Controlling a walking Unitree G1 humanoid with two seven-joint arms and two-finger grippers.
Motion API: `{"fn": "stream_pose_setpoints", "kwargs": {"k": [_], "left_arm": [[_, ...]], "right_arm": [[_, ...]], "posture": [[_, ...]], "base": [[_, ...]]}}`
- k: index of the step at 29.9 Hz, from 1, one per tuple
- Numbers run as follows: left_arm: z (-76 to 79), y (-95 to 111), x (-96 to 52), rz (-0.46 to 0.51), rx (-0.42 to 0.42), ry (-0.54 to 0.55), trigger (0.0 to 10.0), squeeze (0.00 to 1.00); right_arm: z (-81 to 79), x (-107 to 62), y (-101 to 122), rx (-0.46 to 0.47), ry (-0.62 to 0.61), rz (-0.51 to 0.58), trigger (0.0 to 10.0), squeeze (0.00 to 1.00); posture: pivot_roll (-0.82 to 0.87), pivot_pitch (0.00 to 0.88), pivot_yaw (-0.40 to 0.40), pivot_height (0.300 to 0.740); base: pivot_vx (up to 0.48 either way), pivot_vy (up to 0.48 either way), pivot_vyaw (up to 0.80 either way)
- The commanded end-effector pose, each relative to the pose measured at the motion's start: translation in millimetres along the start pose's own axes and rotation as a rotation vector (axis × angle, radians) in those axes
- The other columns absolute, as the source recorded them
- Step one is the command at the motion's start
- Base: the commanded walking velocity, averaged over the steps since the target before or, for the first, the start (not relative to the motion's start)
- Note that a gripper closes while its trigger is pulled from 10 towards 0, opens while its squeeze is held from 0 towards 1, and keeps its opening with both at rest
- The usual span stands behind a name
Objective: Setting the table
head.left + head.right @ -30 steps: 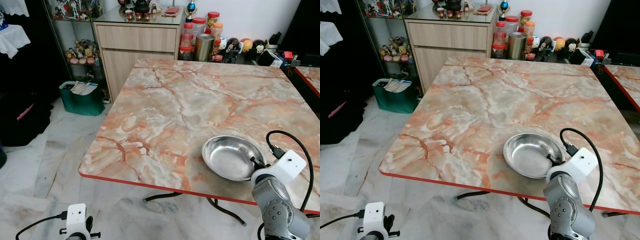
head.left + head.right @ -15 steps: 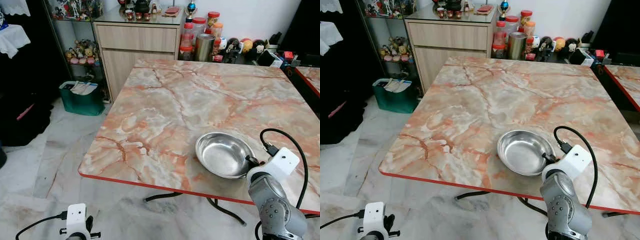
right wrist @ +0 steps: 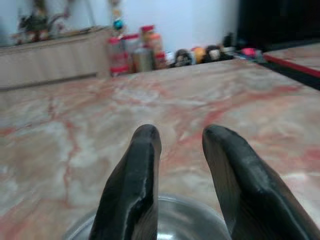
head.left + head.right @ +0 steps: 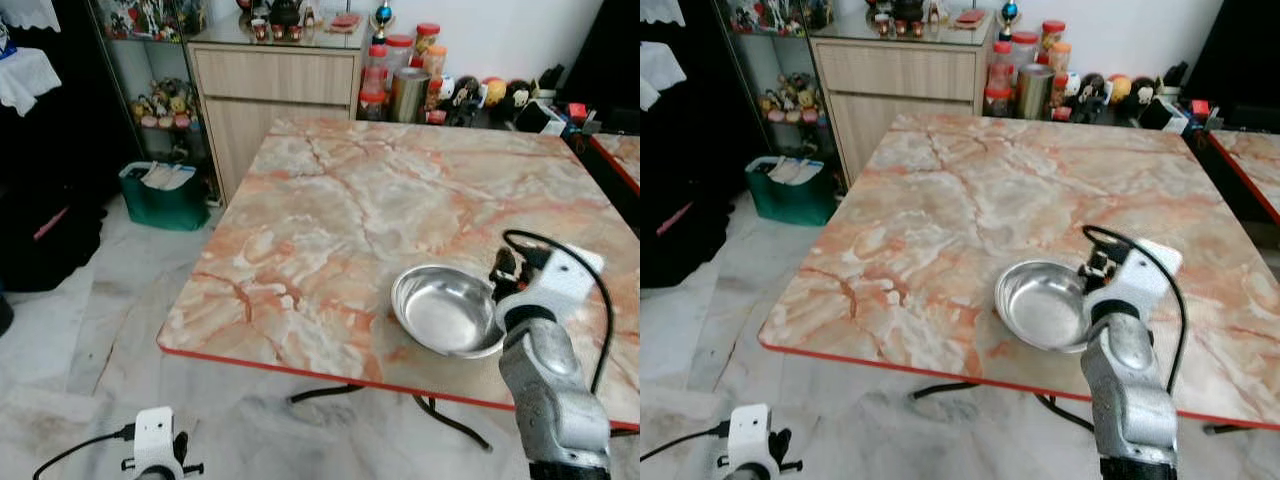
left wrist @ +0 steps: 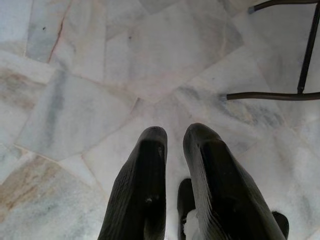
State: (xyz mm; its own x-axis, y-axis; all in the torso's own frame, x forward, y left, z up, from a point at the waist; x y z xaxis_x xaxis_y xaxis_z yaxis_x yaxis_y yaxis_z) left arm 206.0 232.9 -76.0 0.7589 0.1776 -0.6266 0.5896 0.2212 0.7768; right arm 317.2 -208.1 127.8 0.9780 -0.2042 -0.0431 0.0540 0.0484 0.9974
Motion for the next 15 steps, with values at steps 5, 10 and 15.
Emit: {"fn": "stream_pose_setpoints", "kwargs": {"k": [5, 10, 15], "left_arm": [[5.8, -3.0, 1.3, -0.027, -0.001, 0.001, 10.0, 0.0], [6.9, -3.0, 1.6, -0.03, 0.021, -0.001, 10.0, 0.0], [8.3, -5.6, 0.6, -0.032, 0.027, 0.0, 10.0, 0.0]], "right_arm": [[-32.2, -0.3, -18.1, -0.174, 0.165, 0.048, 10.0, 0.0], [-44.8, 1.6, -12.0, -0.181, 0.23, 0.134, 10.0, 0.0], [-42.8, 2.1, -4.0, -0.178, 0.223, 0.176, 10.0, 0.0]], "posture": [[0.11, 0.0, -0.04, 0.74], [0.1, 0.0, -0.041, 0.74], [0.09, 0.0, -0.041, 0.74]], "base": [[0.0, 0.0, 0.0], [0.0, 0.0, 0.0], [0.0, -0.151, 0.0]]}}
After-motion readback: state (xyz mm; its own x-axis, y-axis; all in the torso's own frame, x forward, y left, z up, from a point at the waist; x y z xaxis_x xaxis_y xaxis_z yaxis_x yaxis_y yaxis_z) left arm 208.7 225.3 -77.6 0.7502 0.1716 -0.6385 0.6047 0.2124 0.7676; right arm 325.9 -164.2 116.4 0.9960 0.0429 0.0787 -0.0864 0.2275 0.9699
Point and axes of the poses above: a point about 5 cm out from each wrist's last joint towards the gripper, its own x axis pointing out of the wrist towards the gripper, its own y axis along the axis of the wrist's last joint, z = x × y, the point moved 2 cm from there along x, pointing out of the wrist towards the gripper, and after that the axes turned 7 degrees about -x, right-handed, at the moved point
